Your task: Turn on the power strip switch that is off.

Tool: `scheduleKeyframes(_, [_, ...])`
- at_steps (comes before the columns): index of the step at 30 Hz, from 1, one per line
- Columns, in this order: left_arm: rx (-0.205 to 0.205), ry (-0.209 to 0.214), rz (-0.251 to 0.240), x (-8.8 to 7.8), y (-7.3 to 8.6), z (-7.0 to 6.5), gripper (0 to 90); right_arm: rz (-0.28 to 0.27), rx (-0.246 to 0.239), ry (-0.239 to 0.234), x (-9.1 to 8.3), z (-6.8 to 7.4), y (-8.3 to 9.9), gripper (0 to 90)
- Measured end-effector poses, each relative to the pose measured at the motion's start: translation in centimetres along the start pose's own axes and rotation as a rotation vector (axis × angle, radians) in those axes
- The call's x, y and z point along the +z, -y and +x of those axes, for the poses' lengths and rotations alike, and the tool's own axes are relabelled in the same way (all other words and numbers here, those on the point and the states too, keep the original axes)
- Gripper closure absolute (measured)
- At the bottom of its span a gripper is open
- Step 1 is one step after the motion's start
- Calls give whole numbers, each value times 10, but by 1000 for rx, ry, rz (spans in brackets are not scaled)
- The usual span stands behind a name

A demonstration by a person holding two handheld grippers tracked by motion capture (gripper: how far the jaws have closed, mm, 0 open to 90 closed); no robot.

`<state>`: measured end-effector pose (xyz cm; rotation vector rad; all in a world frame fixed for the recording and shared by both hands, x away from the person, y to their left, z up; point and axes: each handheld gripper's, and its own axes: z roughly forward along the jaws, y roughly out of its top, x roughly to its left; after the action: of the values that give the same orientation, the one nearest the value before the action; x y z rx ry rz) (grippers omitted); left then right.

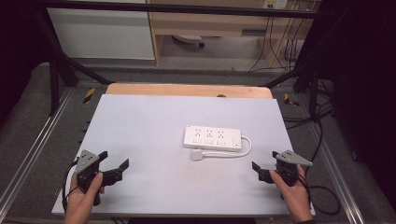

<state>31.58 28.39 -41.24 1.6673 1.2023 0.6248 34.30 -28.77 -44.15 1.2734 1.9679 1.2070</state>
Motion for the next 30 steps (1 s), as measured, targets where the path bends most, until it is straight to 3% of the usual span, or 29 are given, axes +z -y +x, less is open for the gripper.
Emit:
scheduleKeyframes(13, [25, 2, 17, 3, 0, -3, 97, -32, 9, -1, -8, 2, -10, 41])
scheduleKeyframes(30, [22, 14, 37, 6, 1, -4, 62, 11, 40, -48, -11, 10, -28, 36])
